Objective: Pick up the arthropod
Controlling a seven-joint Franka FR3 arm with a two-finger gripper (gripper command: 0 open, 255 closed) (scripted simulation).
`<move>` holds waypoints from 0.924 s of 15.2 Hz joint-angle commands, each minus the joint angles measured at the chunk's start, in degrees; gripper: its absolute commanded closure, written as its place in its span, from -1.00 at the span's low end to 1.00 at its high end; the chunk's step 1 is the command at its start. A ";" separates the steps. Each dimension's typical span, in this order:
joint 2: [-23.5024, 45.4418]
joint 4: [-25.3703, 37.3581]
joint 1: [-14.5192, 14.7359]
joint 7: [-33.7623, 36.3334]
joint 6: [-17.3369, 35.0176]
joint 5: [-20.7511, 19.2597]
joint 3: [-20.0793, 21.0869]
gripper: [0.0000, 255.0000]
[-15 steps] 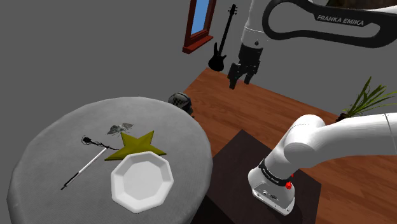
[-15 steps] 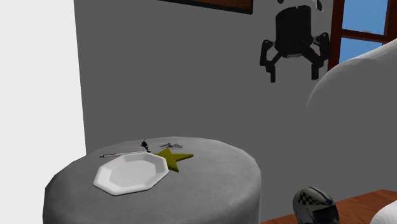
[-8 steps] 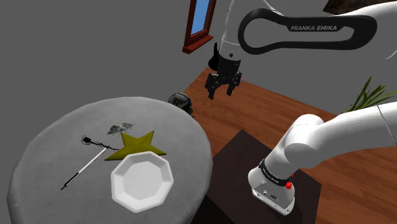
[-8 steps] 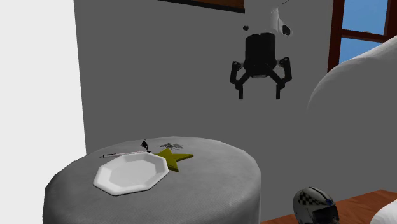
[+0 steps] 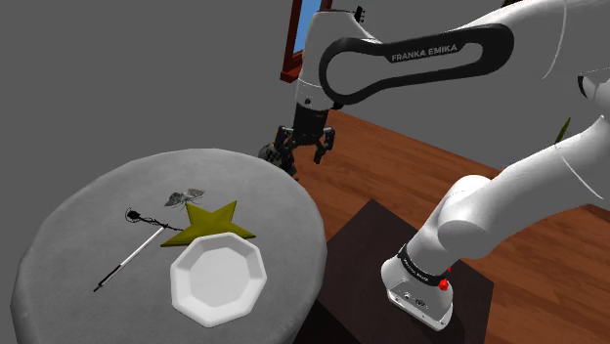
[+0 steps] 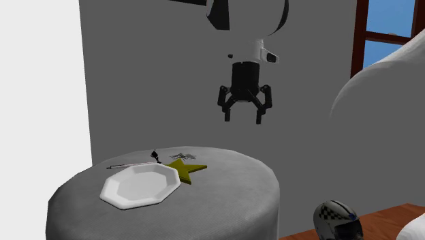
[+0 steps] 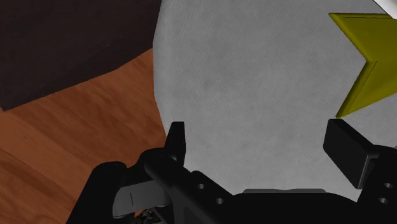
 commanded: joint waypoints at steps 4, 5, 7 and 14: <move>10.28 5.03 0.05 8.54 6.38 0.84 3.52 -1.00; 12.40 6.23 0.11 10.29 7.53 0.73 4.11 -1.00; 16.72 8.87 0.30 13.83 9.66 0.23 5.13 -1.00; 32.25 20.42 2.27 26.10 15.20 -3.48 6.48 -1.00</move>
